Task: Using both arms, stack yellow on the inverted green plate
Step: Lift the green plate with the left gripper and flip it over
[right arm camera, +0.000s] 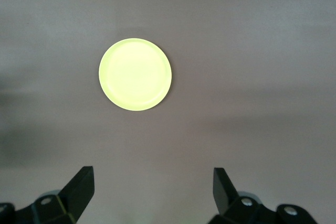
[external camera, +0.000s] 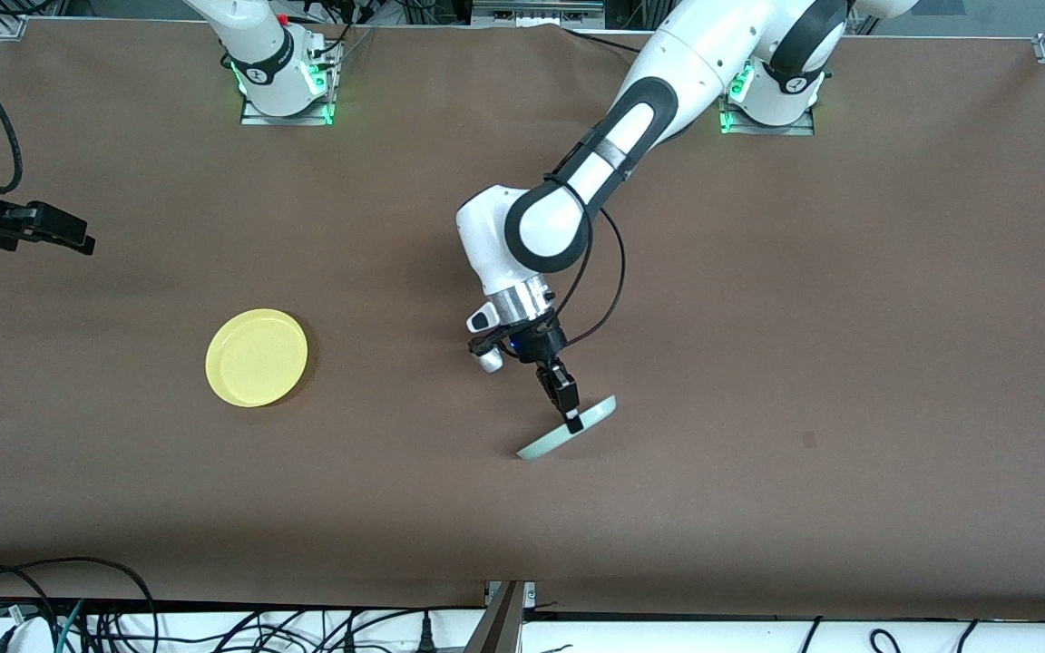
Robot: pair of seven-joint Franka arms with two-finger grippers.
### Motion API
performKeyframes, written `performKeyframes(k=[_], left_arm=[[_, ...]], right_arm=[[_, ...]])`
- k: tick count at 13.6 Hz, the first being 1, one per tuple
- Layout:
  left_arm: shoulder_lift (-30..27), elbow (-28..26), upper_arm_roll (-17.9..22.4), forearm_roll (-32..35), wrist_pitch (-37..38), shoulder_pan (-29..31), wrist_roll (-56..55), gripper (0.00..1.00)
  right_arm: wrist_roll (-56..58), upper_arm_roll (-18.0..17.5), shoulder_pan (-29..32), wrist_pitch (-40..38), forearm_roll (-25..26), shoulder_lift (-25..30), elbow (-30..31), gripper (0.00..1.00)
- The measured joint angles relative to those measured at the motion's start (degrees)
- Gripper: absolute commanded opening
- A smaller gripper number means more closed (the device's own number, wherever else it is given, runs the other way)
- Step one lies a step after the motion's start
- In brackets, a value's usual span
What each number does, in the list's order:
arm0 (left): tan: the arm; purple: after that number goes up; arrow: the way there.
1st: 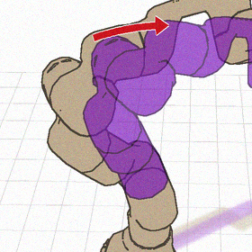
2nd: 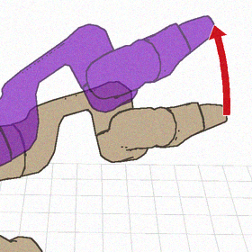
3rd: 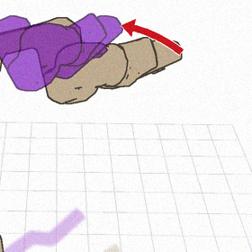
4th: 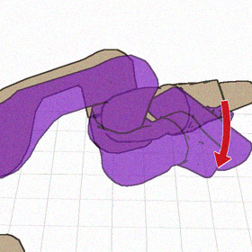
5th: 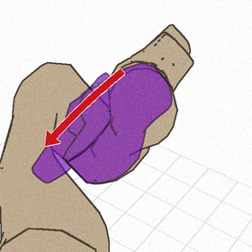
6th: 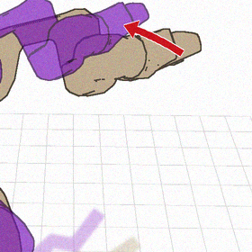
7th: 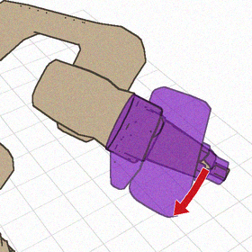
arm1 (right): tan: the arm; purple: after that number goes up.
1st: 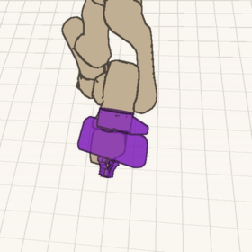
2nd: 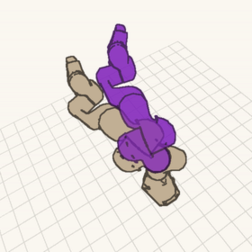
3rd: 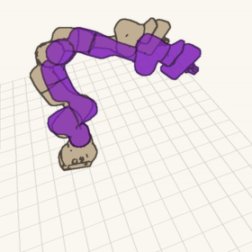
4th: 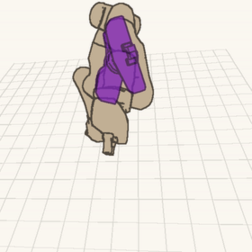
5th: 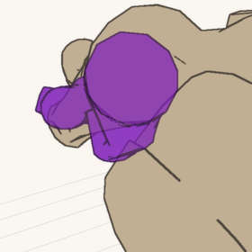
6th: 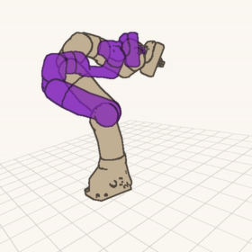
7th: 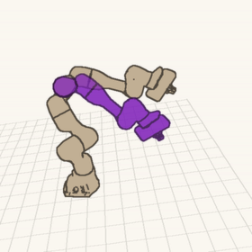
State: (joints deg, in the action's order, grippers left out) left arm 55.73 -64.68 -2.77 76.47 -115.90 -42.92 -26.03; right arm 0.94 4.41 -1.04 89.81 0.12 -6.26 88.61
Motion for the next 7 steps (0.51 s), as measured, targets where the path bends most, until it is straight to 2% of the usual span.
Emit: performKeyframes(k=[2, 4, 6, 7], left_arm=[[0.2, 0.2, -0.1, 0.1, 1.6, -1.5, -2.1, 0.0], [0.2, 0.3, -1.2, 0.1, 2.7, -2.3, -3.4, 0.55], [0.2, 0.6, -4.4, -3.5, 2.7, -2.5, -5.6, 0.54], [0.7, 0.5, -5.9, -8.4, 2.2, -2.6, -6.4, 0.54]], right_arm=[[0.0, 0.0, 0.0, 0.0, 0.0, 0.0, 0.0, 1.0], [0.0, 0.0, 0.0, 0.0, 0.0, 0.0, 0.0, 1.0], [0.0, 0.0, 0.0, 0.0, 0.0, 0.0, 0.0, 1.0], [0.0, 0.0, 0.0, 0.0, 0.0, 0.0, 0.0, 1.0]])
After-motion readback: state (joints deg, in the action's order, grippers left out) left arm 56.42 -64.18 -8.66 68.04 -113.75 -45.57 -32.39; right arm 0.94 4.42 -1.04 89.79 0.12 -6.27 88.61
